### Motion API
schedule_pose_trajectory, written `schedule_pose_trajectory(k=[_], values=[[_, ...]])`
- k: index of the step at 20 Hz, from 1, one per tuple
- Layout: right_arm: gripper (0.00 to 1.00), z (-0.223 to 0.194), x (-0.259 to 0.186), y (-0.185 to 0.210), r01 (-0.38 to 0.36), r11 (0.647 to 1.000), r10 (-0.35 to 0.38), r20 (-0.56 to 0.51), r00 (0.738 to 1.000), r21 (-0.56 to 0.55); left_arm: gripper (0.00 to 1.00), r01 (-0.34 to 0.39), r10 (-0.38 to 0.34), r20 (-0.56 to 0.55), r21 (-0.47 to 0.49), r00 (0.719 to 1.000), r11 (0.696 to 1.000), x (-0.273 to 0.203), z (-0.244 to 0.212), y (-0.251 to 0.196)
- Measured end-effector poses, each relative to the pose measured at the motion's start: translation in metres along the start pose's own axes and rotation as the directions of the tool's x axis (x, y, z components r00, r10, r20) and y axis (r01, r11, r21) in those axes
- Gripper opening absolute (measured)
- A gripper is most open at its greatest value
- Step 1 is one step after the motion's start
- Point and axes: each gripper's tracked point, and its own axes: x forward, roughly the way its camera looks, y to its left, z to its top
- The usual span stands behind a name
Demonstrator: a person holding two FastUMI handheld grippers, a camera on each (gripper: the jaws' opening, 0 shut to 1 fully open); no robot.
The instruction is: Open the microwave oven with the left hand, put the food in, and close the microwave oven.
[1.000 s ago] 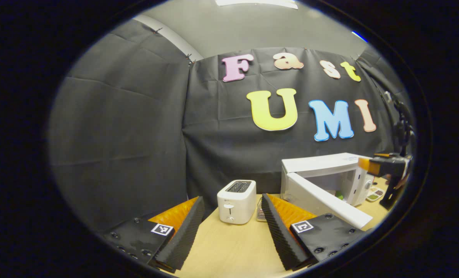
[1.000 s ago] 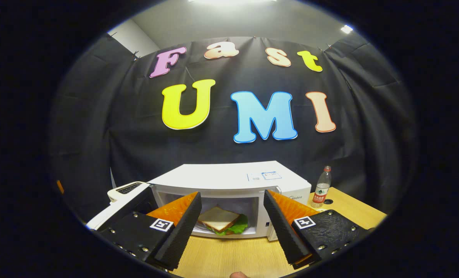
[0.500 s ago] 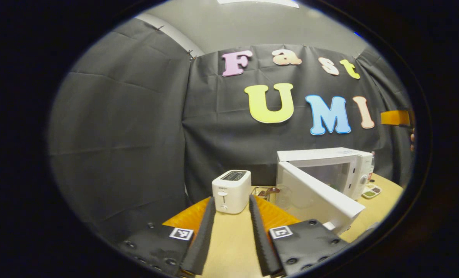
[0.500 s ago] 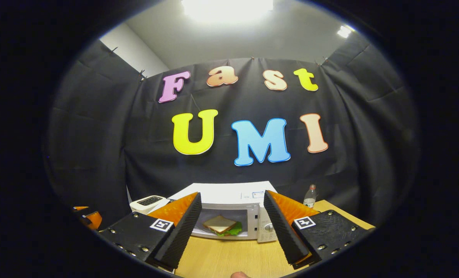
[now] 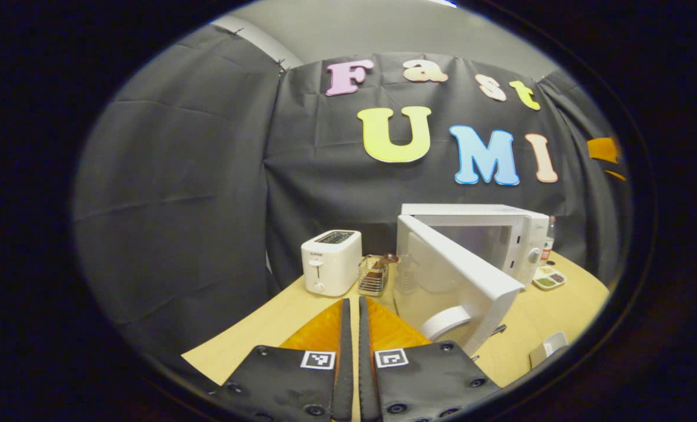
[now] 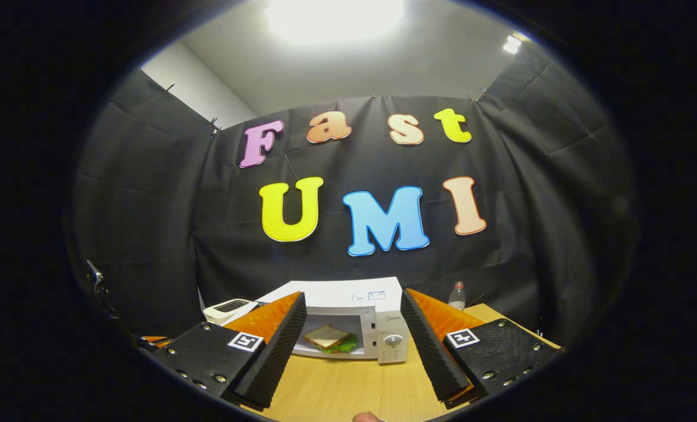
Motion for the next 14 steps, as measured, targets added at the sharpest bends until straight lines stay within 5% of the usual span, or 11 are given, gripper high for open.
schedule_pose_trajectory(k=[5,7,8,14], values=[[0.98,0.005,-0.030,-0.038,0.014,1.000,-0.014,-0.004,1.000,-0.023,0.11,0.001,-0.001,-0.013,0.020,1.000,1.000,0.001,-0.003,-0.027],[0.98,0.007,-0.044,-0.057,0.029,0.999,-0.029,-0.003,1.000,-0.022,0.01,0.000,0.000,-0.015,0.007,1.000,1.000,-0.005,-0.002,-0.037],[0.98,0.007,-0.051,-0.066,0.037,0.999,-0.037,-0.004,0.999,-0.020,0.08,-0.002,0.002,-0.020,0.004,1.000,1.000,-0.005,-0.002,-0.041],[0.98,0.000,-0.075,-0.101,0.057,0.998,-0.056,-0.016,0.998,0.011,0.07,0.027,-0.025,-0.021,0.055,0.999,0.998,-0.005,0.003,-0.080]])
